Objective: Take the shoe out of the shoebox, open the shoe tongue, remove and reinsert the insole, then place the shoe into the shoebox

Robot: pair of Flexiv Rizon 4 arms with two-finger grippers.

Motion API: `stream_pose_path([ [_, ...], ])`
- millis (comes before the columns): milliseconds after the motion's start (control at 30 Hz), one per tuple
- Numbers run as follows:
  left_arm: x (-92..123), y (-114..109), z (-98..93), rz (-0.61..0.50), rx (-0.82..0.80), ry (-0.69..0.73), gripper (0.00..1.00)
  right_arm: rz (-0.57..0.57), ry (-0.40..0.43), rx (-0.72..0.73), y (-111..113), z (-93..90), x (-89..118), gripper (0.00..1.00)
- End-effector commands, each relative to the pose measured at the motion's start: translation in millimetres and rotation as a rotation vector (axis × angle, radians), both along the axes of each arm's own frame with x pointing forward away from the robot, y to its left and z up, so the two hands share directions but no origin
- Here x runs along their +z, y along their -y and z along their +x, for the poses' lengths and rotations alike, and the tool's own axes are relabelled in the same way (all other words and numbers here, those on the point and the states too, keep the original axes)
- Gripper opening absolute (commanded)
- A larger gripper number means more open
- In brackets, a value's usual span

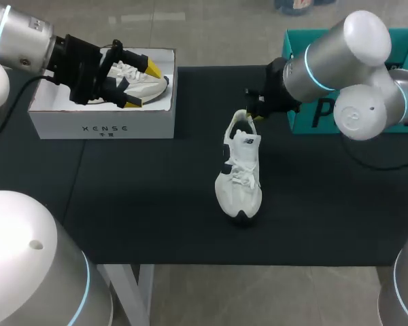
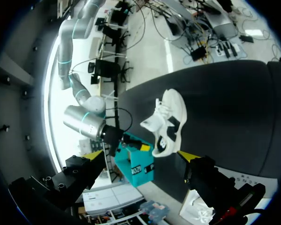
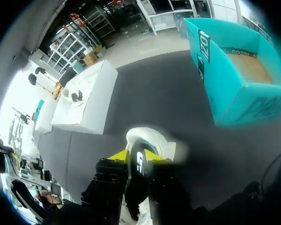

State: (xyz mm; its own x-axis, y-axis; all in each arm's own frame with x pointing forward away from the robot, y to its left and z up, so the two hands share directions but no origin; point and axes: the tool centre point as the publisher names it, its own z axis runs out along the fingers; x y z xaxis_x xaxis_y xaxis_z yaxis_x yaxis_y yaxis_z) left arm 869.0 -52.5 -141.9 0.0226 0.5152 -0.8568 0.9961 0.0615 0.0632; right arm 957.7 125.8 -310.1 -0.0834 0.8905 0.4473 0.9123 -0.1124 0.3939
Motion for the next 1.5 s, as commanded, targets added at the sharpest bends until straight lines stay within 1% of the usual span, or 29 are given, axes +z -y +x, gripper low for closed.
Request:
stream_pose_path([
  [33, 0.2, 0.6, -0.6, 0.002, 0.002, 0.001, 1.00, 0.041, 0.017, 0.011, 2.1, -2.1, -3.9, 0.00],
  [233, 0.2, 0.6, -0.6, 0.002, 0.002, 0.001, 1.00, 0.041, 0.017, 0.011, 2.1, -2.1, -3.9, 0.00],
  [333, 0.2, 0.6, -0.6, 0.002, 0.002, 0.001, 1.00, -0.041, -0.012, 0.027, 1.0, -1.8, -1.9, 0.00],
  [367, 0.2, 0.6, -0.6, 0.002, 0.002, 0.001, 1.00, -0.095, -0.025, 0.028, 0.0, -2.0, -1.0, 0.00],
  [400, 0.2, 0.6, -0.6, 0.002, 0.002, 0.001, 1.00, -0.113, -0.034, 0.030, -0.3, -2.4, -0.6, 0.00],
  [433, 0.2, 0.6, -0.6, 0.002, 0.002, 0.001, 1.00, -0.160, -0.039, 0.028, -1.3, -3.0, 0.1, 0.00],
  [567, 0.2, 0.6, -0.6, 0.002, 0.002, 0.001, 1.00, -0.281, -0.040, 0.019, -2.8, -5.9, 2.1, 0.00],
  [600, 0.2, 0.6, -0.6, 0.002, 0.002, 0.001, 1.00, -0.282, -0.052, 0.019, -2.7, -6.1, 2.7, 0.00],
  [633, 0.2, 0.6, -0.6, 0.002, 0.002, 0.001, 1.00, -0.248, -0.050, 0.019, -2.0, -6.4, 2.6, 0.00],
  [1100, 0.2, 0.6, -0.6, 0.002, 0.002, 0.001, 1.00, -0.248, -0.050, 0.019, -2.0, -6.4, 2.6, 0.00],
  [1167, 0.2, 0.6, -0.6, 0.002, 0.002, 0.001, 1.00, -0.342, -0.082, 0.009, -9.9, -4.8, -3.7, 0.00],
  [1233, 0.2, 0.6, -0.6, 0.002, 0.002, 0.001, 1.00, -0.387, -0.099, -0.016, -15.3, -4.3, -9.6, 0.00],
  [1267, 0.2, 0.6, -0.6, 0.002, 0.002, 0.001, 1.00, -0.416, -0.093, -0.029, -17.1, -4.1, -12.3, 0.00],
  [1333, 0.2, 0.6, -0.6, 0.002, 0.002, 0.001, 1.00, -0.413, -0.094, -0.032, -19.3, -2.9, -19.7, 0.00],
  [1500, 0.2, 0.6, -0.6, 0.002, 0.002, 0.001, 1.00, -0.426, -0.067, -0.038, -23.8, 1.6, -33.1, 0.00],
])
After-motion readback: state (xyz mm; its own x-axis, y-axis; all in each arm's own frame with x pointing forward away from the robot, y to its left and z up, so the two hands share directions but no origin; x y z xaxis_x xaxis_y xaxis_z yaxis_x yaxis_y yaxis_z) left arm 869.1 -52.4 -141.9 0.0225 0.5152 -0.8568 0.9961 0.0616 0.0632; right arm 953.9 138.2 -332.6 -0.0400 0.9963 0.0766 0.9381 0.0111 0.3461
